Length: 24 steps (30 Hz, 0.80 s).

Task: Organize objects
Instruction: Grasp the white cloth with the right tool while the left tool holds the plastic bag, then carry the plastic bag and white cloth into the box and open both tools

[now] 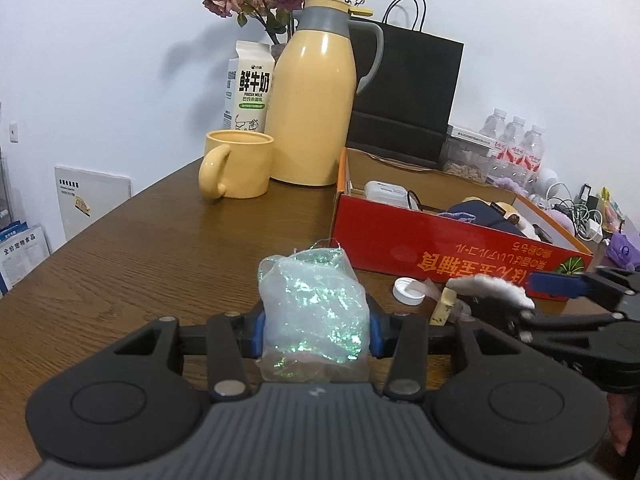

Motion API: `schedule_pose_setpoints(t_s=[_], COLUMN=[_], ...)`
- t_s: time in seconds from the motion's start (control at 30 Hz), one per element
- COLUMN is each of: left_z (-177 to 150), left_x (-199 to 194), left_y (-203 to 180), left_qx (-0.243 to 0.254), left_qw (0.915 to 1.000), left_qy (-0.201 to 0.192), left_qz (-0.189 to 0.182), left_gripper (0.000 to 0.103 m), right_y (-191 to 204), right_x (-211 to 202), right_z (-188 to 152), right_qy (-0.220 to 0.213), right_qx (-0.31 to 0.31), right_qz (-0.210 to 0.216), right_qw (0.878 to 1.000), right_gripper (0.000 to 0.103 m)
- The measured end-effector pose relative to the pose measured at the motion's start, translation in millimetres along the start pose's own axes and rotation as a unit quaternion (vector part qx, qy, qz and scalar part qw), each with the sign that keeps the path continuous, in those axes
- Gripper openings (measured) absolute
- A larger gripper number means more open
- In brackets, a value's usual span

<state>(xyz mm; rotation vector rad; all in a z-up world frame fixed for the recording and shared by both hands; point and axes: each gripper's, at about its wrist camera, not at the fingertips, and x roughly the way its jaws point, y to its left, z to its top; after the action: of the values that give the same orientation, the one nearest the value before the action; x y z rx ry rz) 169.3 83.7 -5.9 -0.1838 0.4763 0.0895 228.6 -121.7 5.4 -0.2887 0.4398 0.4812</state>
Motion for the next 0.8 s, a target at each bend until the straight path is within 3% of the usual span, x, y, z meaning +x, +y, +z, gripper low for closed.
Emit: schedule_pose_setpoints(t_s=[0.03, 0.1, 0.23, 0.57, 0.8], left_z=[0, 0, 0, 5, 41], left_x=[0, 0, 0, 0, 0], left_y=[0, 0, 0, -11, -42], left_qx=[-0.001, -0.002, -0.002, 0.018, 0.037], left_qw=[1.0, 1.0, 1.0, 0.9998, 0.9987], left_qy=[0.0, 0.0, 0.0, 0.002, -0.032], left_qz=[-0.001, -0.003, -0.002, 0.001, -0.017], left_gripper=[0.046, 0.046, 0.046, 0.046, 0.046], right_y=[1, 3, 0, -25, -47], right_x=[2, 3, -3, -29, -32], right_z=[1, 1, -1, 10, 33], right_qy=[0.0, 0.003, -0.014, -0.057, -0.082], right_qx=[-0.003, -0.004, 0.0, 0.055, 0.102], right_qz=[0.004, 0.013, 0.011, 0.032, 0.048], right_qw=[1.0, 1.0, 1.0, 0.996, 0.99], right_gripper=[0.04, 0.026, 0.013, 0.009, 0.009])
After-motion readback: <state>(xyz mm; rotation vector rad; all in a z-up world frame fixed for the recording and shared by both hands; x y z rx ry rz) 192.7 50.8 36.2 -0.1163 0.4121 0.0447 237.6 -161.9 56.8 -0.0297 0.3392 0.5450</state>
